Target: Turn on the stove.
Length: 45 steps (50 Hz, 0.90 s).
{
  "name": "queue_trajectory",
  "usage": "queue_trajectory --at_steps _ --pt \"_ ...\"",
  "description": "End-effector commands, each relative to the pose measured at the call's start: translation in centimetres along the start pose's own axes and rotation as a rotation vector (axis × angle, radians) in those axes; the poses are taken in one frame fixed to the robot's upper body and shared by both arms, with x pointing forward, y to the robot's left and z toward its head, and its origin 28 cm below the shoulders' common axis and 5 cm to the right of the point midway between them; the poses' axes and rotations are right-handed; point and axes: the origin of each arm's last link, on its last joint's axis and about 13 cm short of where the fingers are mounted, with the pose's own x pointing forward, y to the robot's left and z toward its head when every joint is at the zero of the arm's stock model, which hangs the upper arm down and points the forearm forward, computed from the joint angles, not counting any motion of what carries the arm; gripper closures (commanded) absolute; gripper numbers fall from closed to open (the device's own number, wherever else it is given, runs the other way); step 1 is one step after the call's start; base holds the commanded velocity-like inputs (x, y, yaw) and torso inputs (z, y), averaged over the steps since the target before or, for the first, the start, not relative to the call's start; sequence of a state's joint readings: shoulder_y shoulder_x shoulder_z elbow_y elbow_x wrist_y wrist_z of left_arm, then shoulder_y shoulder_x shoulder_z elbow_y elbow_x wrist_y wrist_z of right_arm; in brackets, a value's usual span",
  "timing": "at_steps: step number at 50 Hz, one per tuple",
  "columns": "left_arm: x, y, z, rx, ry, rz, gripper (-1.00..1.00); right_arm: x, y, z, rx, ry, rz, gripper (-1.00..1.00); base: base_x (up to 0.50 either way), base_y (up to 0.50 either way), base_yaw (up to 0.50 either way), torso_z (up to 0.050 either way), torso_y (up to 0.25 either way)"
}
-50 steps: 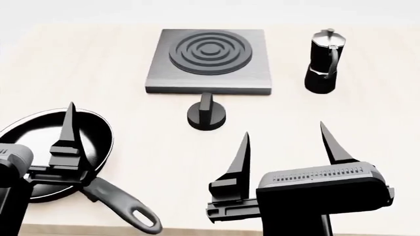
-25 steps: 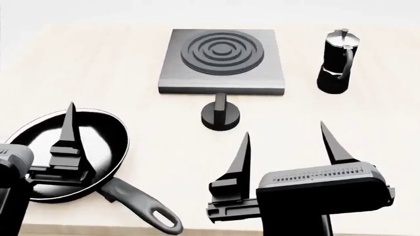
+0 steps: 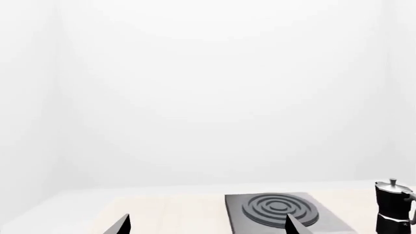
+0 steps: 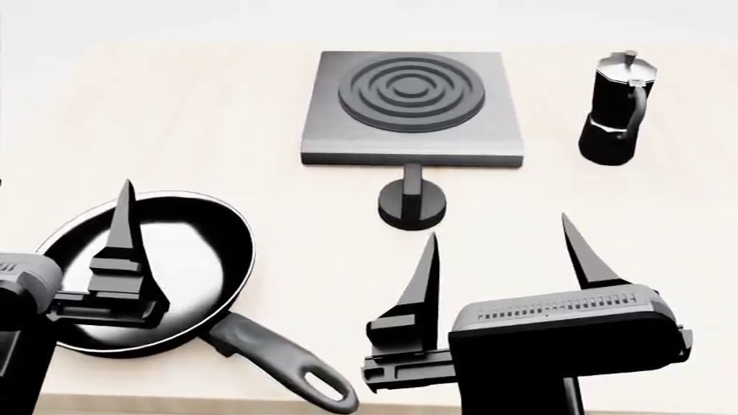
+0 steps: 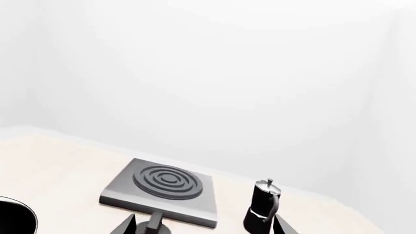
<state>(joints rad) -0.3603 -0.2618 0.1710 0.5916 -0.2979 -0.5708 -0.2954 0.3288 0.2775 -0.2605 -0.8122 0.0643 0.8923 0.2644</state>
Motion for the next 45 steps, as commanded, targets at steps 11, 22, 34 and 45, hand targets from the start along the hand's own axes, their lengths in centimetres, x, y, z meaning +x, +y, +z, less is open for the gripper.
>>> queue_trajectory --at_steps 11,22,34,45 --pt "-0.02 0.01 0.10 0.005 -0.002 0.002 -1.00 -0.03 0.02 0.05 -0.001 0.001 0.003 -1.00 0.00 0.10 0.00 0.000 0.000" --pt "0.01 0.03 0.01 0.005 0.000 0.003 -1.00 0.01 0.05 -0.06 -0.007 0.005 0.004 -1.00 0.00 0.10 0.00 0.000 0.000" --pt "-0.01 0.09 -0.12 0.003 0.002 0.006 -1.00 -0.09 0.24 -0.16 0.011 0.005 0.028 -1.00 0.00 0.02 0.00 0.000 0.000" --pt "-0.06 0.07 -0.03 0.003 0.004 0.005 -1.00 -0.06 0.29 -0.18 0.016 0.008 0.034 -1.00 0.02 0.00 0.00 0.000 0.000"
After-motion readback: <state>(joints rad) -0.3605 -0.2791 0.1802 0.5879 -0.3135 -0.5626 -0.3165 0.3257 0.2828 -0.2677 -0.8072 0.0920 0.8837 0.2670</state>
